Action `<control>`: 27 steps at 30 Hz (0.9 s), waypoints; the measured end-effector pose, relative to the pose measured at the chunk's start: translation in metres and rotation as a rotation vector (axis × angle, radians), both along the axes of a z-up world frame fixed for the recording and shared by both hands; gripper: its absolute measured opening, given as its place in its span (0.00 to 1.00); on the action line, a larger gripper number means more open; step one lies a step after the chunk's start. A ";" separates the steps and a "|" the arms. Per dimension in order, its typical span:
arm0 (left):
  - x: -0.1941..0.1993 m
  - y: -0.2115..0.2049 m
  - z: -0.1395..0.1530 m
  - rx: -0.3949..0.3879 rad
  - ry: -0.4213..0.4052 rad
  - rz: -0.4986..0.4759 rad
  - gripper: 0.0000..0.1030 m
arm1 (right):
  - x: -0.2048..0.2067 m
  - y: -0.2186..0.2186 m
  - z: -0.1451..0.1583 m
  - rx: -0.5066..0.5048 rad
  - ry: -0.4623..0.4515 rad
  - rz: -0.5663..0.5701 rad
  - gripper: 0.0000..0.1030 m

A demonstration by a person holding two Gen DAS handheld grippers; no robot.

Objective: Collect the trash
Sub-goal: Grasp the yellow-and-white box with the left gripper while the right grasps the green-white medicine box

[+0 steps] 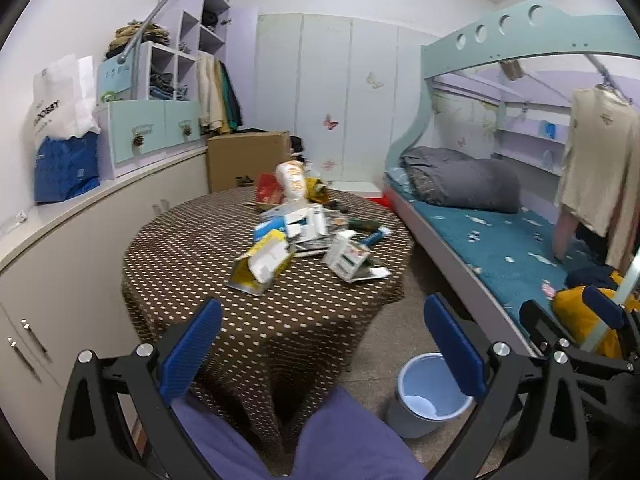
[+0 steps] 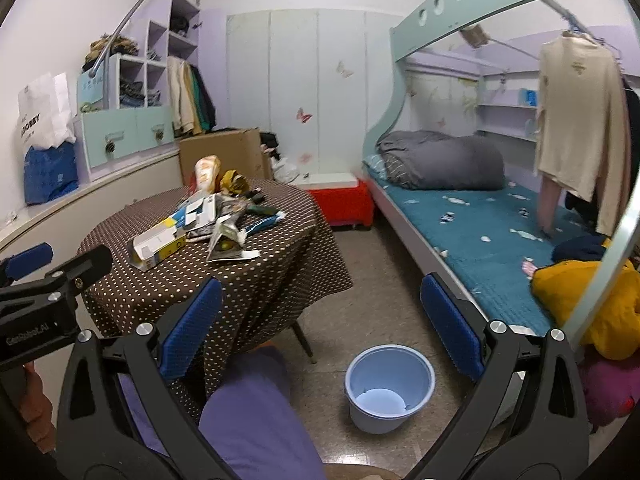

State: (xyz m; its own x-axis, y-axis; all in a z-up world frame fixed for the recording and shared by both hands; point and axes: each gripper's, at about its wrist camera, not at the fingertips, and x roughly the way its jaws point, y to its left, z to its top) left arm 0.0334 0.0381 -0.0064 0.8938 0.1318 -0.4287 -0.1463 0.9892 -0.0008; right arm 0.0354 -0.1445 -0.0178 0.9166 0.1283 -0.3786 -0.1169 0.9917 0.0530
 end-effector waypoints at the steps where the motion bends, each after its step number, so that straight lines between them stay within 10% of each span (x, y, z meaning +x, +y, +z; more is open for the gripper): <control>1: 0.003 0.002 -0.001 0.002 0.004 0.013 0.96 | 0.006 0.004 -0.001 -0.005 0.008 0.010 0.95; 27: 0.137 0.091 -0.038 -0.077 0.223 0.176 0.96 | 0.155 0.080 -0.027 -0.025 0.237 0.170 0.95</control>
